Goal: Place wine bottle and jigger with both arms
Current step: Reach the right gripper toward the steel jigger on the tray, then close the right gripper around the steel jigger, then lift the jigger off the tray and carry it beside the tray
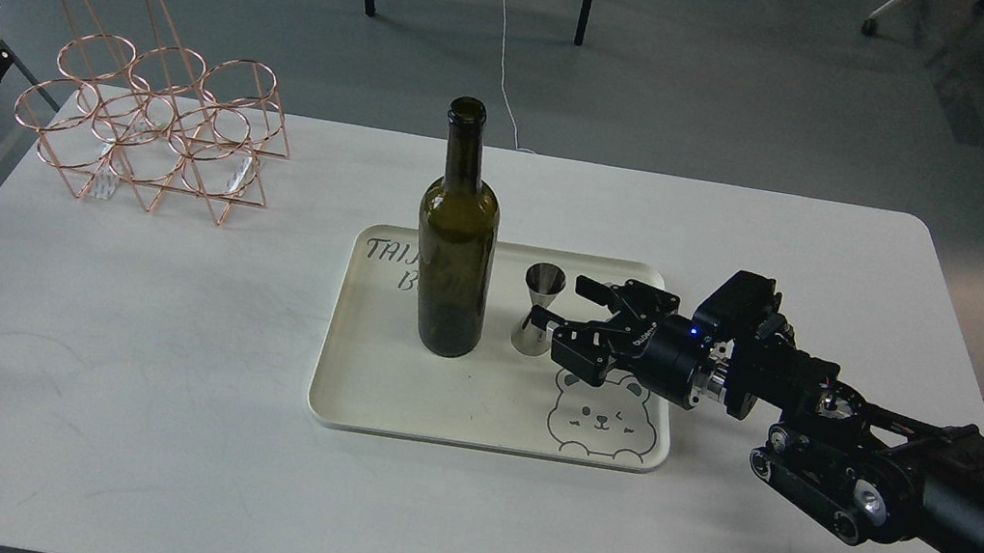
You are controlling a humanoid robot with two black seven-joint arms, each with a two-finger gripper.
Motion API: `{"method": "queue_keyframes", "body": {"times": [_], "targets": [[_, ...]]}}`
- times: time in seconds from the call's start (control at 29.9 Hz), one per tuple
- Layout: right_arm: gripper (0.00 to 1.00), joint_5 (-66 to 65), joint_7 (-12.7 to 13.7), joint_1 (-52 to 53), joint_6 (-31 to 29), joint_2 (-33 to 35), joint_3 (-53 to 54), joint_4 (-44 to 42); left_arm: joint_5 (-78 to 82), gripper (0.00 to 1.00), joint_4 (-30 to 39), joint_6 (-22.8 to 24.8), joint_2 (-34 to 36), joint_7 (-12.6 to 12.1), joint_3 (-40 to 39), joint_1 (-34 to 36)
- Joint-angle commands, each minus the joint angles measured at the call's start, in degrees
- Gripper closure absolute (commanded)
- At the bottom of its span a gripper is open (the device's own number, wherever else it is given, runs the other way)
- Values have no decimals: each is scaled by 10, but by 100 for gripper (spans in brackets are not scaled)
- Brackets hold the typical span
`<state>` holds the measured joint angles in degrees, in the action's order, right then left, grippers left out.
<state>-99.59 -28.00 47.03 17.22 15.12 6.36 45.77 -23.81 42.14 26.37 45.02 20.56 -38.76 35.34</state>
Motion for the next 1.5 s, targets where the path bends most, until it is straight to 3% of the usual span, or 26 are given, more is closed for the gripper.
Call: {"method": "queue_keyframes", "body": {"times": [0.0,0.37,0.77,1.07,1.47], "targets": [[29,0,0,11,0,-17,-14,-23,0,2,-2,0,0,-1,0,0],[35,0,0,14,0,-61,-17,-67,0,2,-3,0,1,0,-1,0],[71,0,0,27,1,-68,-54,-86,0,2,-14,0,4,0,-1,3],[86,0,0,28,14,-68,-56,-87,1,2,-14,0,5,0,-1,3],[90,1,0,32,46,-58,-56,-82,0,2,-14,0,8,0,-2,6]]}}
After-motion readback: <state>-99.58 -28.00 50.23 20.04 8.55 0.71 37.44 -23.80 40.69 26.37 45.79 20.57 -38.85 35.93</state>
